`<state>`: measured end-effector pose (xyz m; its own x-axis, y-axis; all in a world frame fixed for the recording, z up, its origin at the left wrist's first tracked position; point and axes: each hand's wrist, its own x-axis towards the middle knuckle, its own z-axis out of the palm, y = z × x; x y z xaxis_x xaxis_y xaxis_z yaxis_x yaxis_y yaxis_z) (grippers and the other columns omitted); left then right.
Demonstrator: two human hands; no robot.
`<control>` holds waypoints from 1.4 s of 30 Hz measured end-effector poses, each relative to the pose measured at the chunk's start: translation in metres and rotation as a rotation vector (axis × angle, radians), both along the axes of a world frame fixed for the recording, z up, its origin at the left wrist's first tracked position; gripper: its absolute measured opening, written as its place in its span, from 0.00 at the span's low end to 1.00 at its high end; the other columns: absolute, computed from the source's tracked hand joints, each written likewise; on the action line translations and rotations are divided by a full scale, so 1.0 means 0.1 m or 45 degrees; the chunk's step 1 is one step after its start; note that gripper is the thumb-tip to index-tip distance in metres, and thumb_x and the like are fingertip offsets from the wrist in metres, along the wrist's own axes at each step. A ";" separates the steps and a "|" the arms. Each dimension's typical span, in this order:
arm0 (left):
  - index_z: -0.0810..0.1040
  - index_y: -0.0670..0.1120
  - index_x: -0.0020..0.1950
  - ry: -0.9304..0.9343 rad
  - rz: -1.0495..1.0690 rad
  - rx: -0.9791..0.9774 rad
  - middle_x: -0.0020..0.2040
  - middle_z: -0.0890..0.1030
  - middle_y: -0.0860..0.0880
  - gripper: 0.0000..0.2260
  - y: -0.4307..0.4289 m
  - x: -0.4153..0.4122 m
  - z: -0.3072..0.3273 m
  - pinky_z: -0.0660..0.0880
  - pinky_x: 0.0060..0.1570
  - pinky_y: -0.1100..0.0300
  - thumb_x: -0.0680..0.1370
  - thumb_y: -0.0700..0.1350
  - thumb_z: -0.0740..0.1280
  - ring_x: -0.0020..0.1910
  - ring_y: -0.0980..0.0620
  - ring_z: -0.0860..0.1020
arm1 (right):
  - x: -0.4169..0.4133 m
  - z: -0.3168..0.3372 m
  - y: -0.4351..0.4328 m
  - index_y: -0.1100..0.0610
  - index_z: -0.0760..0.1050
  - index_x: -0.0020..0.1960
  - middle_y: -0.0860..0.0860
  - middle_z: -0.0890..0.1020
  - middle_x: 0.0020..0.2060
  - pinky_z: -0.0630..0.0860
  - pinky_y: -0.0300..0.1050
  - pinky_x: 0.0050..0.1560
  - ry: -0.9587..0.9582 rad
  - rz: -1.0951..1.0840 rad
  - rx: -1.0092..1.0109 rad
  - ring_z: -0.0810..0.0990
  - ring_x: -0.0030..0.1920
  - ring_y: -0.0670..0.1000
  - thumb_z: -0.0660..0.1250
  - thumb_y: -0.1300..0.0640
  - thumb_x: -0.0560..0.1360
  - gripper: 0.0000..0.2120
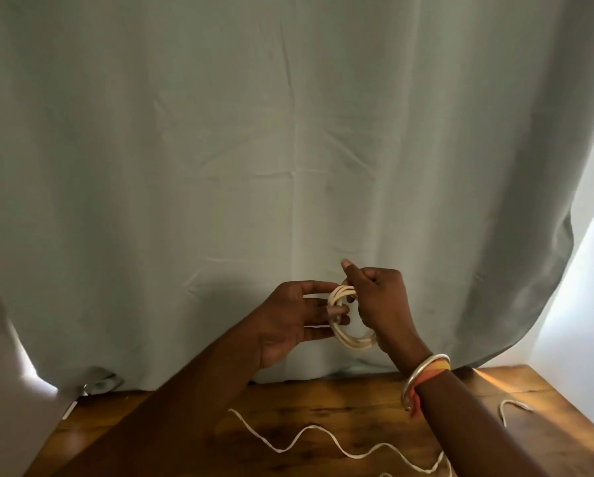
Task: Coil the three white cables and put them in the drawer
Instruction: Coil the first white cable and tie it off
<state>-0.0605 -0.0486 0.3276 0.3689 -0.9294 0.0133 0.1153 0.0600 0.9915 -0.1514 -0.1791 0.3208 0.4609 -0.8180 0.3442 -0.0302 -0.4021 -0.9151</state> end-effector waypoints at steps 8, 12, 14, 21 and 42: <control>0.73 0.49 0.66 -0.047 -0.057 -0.069 0.57 0.83 0.43 0.20 0.02 0.01 -0.04 0.76 0.62 0.47 0.75 0.41 0.70 0.59 0.43 0.80 | -0.02 0.02 -0.03 0.64 0.76 0.28 0.56 0.78 0.24 0.70 0.41 0.33 0.005 -0.134 -0.040 0.73 0.22 0.46 0.65 0.44 0.78 0.29; 0.70 0.56 0.66 -0.973 0.237 -0.043 0.59 0.78 0.56 0.28 -0.01 -0.21 -0.09 0.79 0.52 0.63 0.69 0.54 0.76 0.53 0.55 0.80 | 0.00 -0.04 -0.05 0.67 0.77 0.30 0.61 0.80 0.27 0.70 0.41 0.31 0.010 -0.173 -0.048 0.71 0.22 0.47 0.65 0.44 0.79 0.29; 0.71 0.54 0.68 -1.464 0.465 -0.127 0.63 0.73 0.54 0.28 -0.04 -0.28 -0.20 0.74 0.52 0.69 0.70 0.57 0.75 0.54 0.58 0.75 | 0.00 -0.05 -0.03 0.69 0.78 0.32 0.64 0.81 0.29 0.70 0.42 0.32 -0.007 -0.175 -0.054 0.73 0.25 0.51 0.65 0.45 0.79 0.30; 0.81 0.47 0.54 -2.063 0.708 -0.295 0.46 0.78 0.50 0.12 -0.05 -0.23 -0.42 0.72 0.34 0.71 0.74 0.52 0.72 0.40 0.55 0.77 | 0.06 0.02 0.01 0.64 0.74 0.26 0.60 0.79 0.25 0.73 0.47 0.36 -0.059 -0.142 -0.014 0.74 0.26 0.54 0.64 0.39 0.77 0.32; 0.82 0.41 0.45 -0.266 1.061 -0.578 0.33 0.83 0.48 0.08 0.02 -0.04 -0.04 0.76 0.29 0.59 0.79 0.41 0.65 0.31 0.49 0.81 | -0.09 0.37 0.23 0.58 0.76 0.37 0.50 0.69 0.23 0.64 0.39 0.24 -0.101 0.402 0.427 0.64 0.22 0.48 0.73 0.43 0.72 0.19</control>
